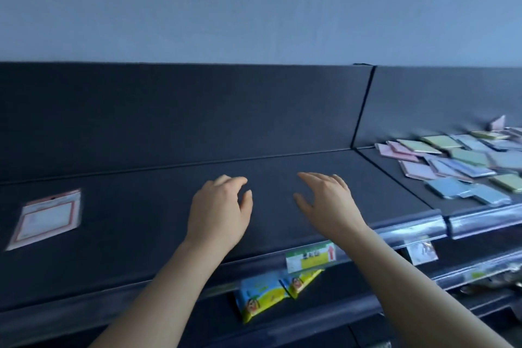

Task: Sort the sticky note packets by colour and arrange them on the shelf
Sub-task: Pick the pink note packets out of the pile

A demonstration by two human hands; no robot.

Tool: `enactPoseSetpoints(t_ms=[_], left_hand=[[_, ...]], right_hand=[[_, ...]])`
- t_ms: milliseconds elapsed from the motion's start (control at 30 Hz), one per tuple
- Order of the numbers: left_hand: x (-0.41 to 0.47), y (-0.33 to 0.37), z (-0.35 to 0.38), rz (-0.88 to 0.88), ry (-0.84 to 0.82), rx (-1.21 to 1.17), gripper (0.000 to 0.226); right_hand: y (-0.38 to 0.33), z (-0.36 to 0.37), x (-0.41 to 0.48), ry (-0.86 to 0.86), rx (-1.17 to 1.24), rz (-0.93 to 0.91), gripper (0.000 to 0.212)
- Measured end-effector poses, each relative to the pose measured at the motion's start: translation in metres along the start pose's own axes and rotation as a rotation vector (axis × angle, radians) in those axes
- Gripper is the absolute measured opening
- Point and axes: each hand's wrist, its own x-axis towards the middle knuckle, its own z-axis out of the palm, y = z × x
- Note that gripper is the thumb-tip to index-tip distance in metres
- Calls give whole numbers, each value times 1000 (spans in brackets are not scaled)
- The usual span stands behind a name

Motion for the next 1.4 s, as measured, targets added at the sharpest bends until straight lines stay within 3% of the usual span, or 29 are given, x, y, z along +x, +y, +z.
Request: enactPoseSetpoints(t_ms=[400, 700, 933, 1100, 1267, 1400], left_hand=[[34, 155, 133, 42, -148, -125, 34], [97, 219, 211, 83, -234, -165, 28], [141, 261, 273, 176, -354, -61, 28], [157, 287, 308, 152, -494, 36, 32], [169, 306, 333, -2, -582, 57, 60], [169, 320, 342, -96, -564, 124, 74]], right_hand=[[203, -49, -31, -24, -68, 258, 39], [303, -61, -6, -13, -73, 398, 45], [367, -62, 29, -34, -65, 474, 36], [406, -55, 50, -102, -31, 433, 38], [447, -45, 74, -223, -8, 332, 28], [476, -42, 85, -262, 13, 188, 50]])
